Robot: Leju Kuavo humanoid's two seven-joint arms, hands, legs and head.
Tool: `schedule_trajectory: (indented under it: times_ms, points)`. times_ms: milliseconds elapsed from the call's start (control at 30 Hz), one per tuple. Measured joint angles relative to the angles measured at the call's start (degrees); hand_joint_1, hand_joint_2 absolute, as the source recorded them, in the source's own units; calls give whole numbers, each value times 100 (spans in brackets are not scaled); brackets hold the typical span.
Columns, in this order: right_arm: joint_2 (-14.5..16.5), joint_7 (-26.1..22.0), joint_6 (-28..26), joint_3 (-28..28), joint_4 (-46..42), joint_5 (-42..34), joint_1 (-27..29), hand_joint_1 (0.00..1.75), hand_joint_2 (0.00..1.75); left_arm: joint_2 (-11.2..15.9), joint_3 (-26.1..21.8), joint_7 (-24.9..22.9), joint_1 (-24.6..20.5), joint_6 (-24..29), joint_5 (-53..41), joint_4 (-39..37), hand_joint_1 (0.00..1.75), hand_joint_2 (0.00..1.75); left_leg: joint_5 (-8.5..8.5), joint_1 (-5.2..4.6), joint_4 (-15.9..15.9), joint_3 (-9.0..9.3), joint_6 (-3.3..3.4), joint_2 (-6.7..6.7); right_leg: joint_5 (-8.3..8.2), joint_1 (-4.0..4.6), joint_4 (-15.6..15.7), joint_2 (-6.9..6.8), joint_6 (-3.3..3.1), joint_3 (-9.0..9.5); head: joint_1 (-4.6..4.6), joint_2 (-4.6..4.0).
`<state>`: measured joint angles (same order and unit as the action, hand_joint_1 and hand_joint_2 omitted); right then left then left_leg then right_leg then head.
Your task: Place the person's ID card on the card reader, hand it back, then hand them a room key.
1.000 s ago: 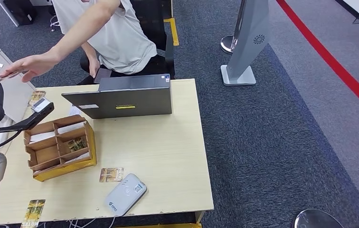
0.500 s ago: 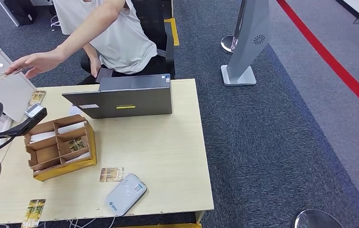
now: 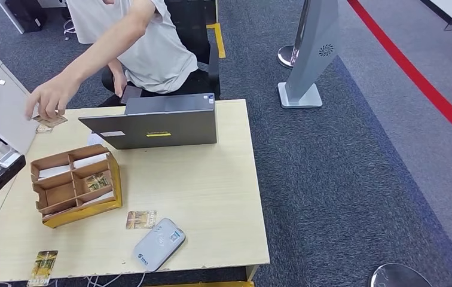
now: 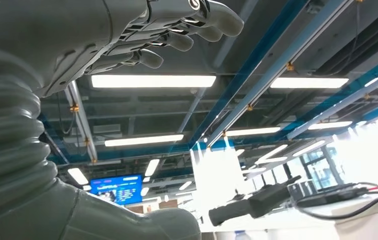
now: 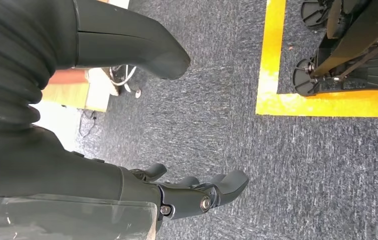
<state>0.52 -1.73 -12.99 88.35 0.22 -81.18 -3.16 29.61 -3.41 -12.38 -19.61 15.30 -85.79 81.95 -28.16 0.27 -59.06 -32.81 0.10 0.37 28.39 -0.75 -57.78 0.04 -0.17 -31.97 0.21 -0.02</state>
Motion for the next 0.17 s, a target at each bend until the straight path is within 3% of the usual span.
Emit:
schedule_trajectory:
  times_ms: [167]
  points:
    - [0,32,-10,0,0,-83,30,0,175,354,-563,-87,497,163,-2,-306,0,175,-6,2,2,5,-6,37,0,0,-3,39,-1,-7,-1,-1]
